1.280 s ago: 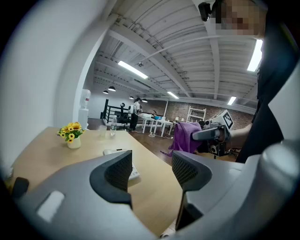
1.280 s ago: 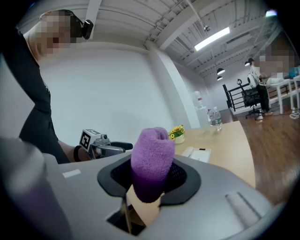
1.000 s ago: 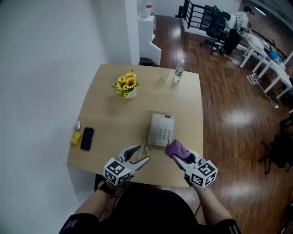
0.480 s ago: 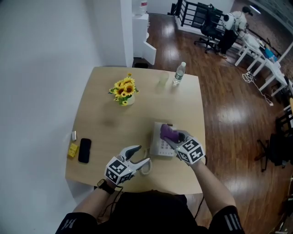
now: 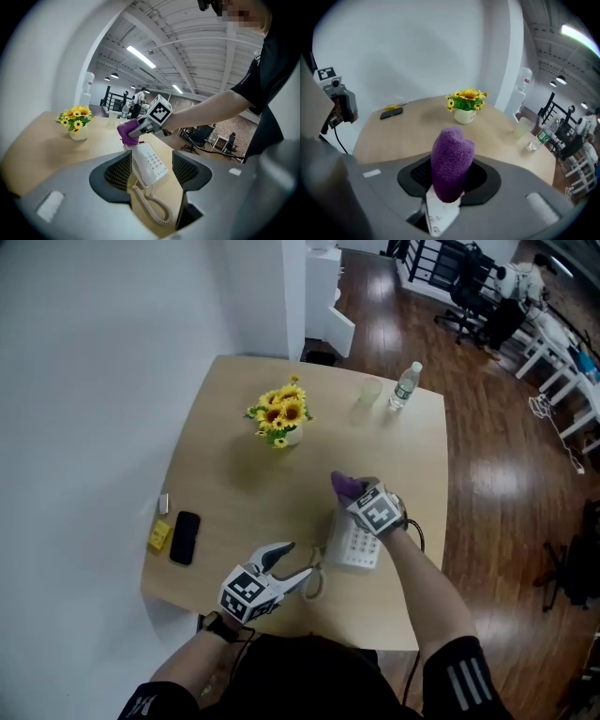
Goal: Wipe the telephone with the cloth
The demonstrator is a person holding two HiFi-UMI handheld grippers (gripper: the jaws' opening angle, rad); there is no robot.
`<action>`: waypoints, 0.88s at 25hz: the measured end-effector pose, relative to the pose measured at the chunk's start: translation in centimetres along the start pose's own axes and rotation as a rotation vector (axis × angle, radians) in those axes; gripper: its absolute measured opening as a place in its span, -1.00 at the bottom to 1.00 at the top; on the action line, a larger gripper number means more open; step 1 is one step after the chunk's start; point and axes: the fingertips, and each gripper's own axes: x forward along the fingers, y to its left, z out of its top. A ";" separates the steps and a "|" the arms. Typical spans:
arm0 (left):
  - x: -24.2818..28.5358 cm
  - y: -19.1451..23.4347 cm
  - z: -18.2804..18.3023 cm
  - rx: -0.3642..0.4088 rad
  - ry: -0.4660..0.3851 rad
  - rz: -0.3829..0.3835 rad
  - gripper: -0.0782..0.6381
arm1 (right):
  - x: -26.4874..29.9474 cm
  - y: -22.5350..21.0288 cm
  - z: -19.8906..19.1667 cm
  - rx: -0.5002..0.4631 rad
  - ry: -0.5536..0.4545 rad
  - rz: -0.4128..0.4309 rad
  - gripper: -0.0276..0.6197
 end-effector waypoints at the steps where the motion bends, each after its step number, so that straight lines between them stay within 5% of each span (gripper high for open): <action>1: -0.1 0.3 -0.1 -0.006 0.002 0.008 -0.04 | 0.8 0.0 -0.5 -0.009 0.024 -0.001 -0.49; 10: 0.1 1.1 -0.7 -0.029 0.015 0.019 -0.04 | 1.8 3.0 -2.6 -0.231 0.071 -0.008 -0.50; 22: 2.0 -0.1 0.2 0.005 0.018 -0.028 -0.04 | 0.5 12.5 -7.5 -0.573 0.123 0.033 -0.50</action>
